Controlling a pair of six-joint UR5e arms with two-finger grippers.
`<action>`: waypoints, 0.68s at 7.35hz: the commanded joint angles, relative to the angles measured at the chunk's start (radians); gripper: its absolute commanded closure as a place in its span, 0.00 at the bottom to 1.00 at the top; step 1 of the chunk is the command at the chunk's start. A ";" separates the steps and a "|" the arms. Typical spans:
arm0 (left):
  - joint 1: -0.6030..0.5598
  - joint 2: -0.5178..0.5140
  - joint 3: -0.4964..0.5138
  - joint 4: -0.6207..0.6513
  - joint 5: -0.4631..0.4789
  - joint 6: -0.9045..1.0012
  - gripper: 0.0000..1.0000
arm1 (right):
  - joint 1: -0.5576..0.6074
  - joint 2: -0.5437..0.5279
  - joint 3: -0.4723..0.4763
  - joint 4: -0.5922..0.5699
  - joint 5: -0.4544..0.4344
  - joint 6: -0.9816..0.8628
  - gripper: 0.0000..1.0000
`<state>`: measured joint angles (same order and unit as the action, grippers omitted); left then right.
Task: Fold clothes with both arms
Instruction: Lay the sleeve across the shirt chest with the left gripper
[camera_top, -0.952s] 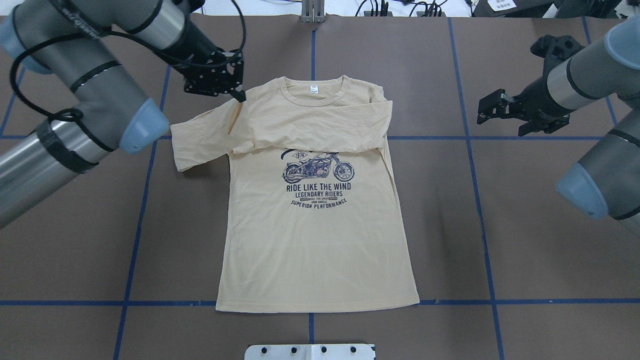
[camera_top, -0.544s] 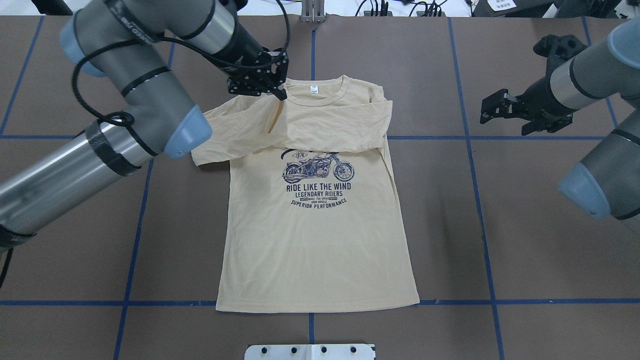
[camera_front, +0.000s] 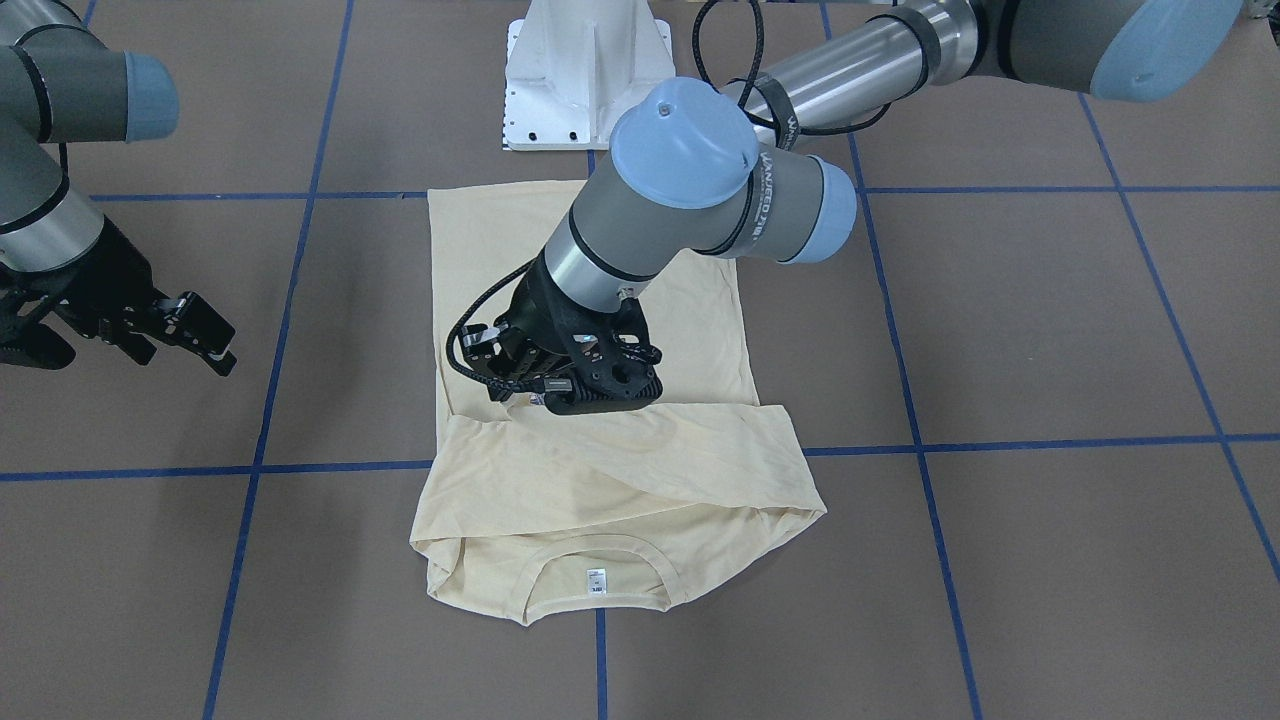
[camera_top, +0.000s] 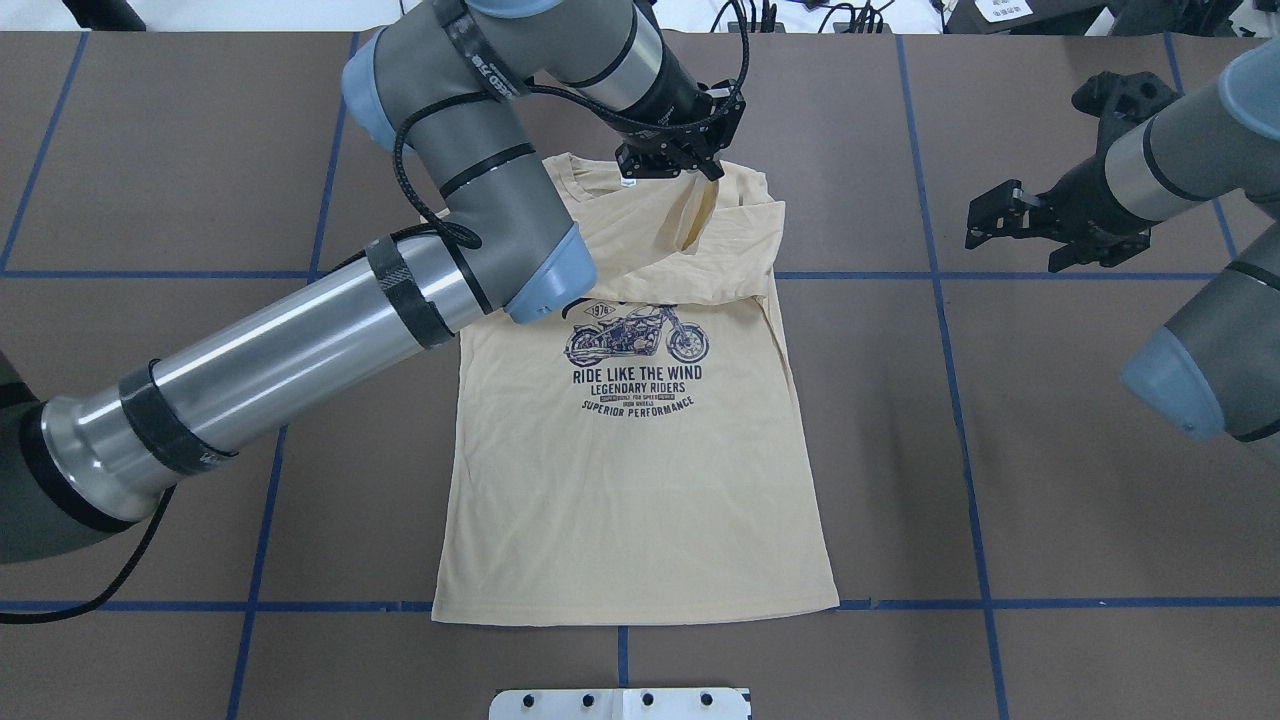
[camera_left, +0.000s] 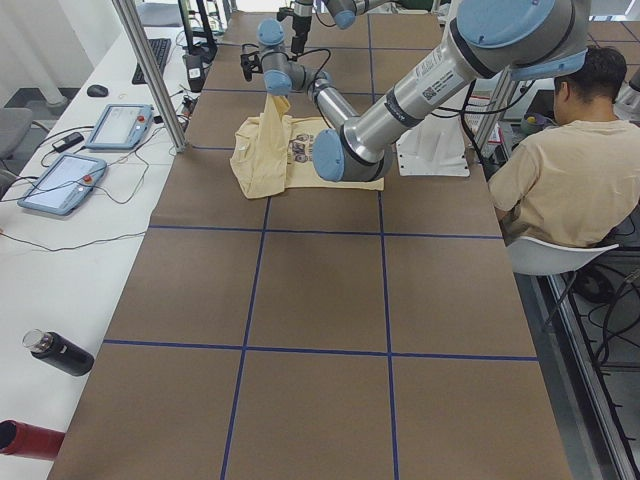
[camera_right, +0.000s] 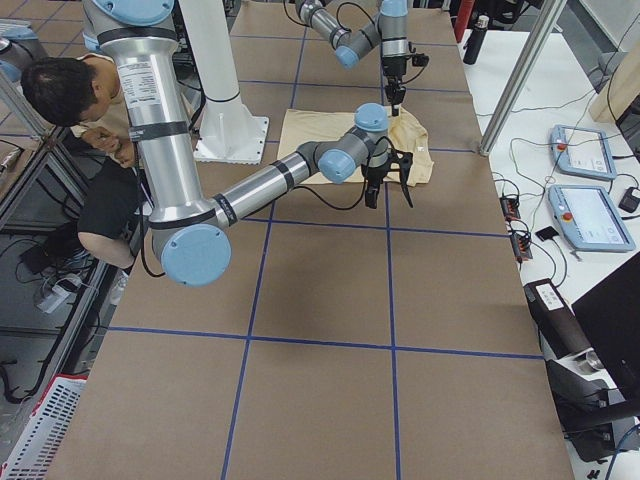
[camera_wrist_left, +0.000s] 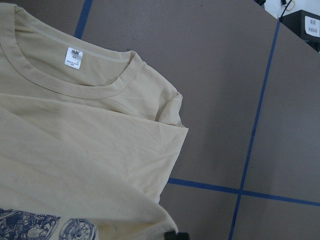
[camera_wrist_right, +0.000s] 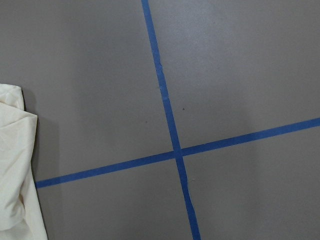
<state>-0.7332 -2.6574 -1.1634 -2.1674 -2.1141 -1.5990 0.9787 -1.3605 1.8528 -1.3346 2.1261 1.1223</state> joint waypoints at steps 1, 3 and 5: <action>0.044 -0.033 0.062 -0.046 0.063 -0.018 1.00 | 0.002 -0.002 -0.001 0.000 -0.002 0.001 0.01; 0.093 -0.053 0.117 -0.084 0.132 -0.025 1.00 | 0.009 -0.009 -0.003 0.000 0.000 -0.015 0.01; 0.133 -0.064 0.140 -0.104 0.158 -0.059 1.00 | 0.012 -0.025 -0.003 0.002 0.000 -0.050 0.01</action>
<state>-0.6239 -2.7134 -1.0375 -2.2598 -1.9790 -1.6411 0.9899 -1.3782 1.8503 -1.3342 2.1261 1.0877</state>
